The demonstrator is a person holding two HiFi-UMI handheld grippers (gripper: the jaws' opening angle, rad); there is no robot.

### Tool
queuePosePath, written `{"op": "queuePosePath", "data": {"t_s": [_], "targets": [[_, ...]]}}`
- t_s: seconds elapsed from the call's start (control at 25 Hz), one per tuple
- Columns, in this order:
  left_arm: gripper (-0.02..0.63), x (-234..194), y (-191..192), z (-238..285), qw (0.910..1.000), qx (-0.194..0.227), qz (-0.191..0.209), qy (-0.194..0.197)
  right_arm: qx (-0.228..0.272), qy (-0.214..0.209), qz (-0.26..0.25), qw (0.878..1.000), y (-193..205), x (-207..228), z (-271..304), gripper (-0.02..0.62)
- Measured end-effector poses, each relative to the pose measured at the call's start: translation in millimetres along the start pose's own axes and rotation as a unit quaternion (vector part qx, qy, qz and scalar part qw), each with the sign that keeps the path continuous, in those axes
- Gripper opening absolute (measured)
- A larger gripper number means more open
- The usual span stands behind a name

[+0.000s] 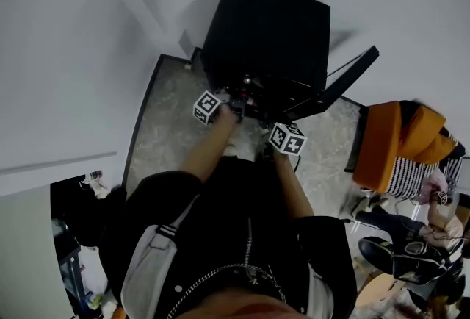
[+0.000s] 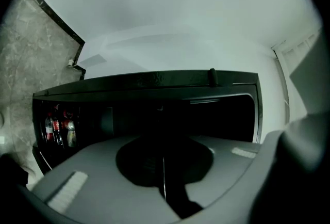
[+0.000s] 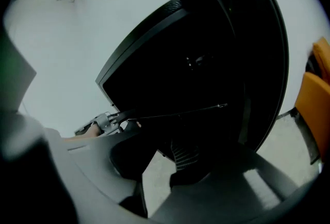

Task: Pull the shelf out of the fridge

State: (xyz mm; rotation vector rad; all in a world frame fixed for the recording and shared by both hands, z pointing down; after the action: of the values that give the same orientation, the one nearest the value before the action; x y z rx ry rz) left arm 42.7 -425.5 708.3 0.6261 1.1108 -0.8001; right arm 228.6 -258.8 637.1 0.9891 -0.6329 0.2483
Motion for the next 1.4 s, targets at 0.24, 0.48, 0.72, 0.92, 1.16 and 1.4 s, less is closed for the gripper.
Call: {"op": "queuePosePath", "data": {"t_s": [0.24, 0.48, 0.72, 0.92, 1.16, 1.4], "targets": [[0.028, 0, -1, -4, 0.9999, -0.009, 0.003, -0.006, 0.082, -0.029, 0.167, 0.982, 2, 44, 5, 0.150], [0.029, 0, -4, -6, 0.9998, -0.018, 0.006, -0.006, 0.170, -0.073, 0.266, 0.946, -4, 78, 6, 0.174], [0.029, -2, -6, -12, 0.9994, -0.034, 0.004, -0.005, 0.246, -0.121, 0.297, 0.915, -12, 92, 14, 0.167], [0.028, -7, -11, -12, 0.9990, -0.044, 0.001, 0.005, 0.276, -0.122, 0.322, 0.898, -7, 102, 14, 0.120], [0.025, -10, -11, -25, 0.9981, -0.059, 0.000, 0.016, 0.300, -0.144, 0.361, 0.871, 2, 107, 18, 0.053], [0.025, -16, -12, -35, 0.9976, -0.067, -0.003, 0.020, 0.305, -0.153, 0.375, 0.862, 6, 105, 18, 0.026]]}}
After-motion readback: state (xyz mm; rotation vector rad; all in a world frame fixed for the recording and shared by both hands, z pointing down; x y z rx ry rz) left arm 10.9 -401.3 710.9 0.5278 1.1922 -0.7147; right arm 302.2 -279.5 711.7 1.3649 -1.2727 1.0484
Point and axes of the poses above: the fingertips, and each gripper's own axes: z forward along the fingers, x to its right, y out of its underside, the point moved 9 cm from there along -z, backward along the fingers, and after that the axes turned 15 degrees about -y, right-handed, at the moved point
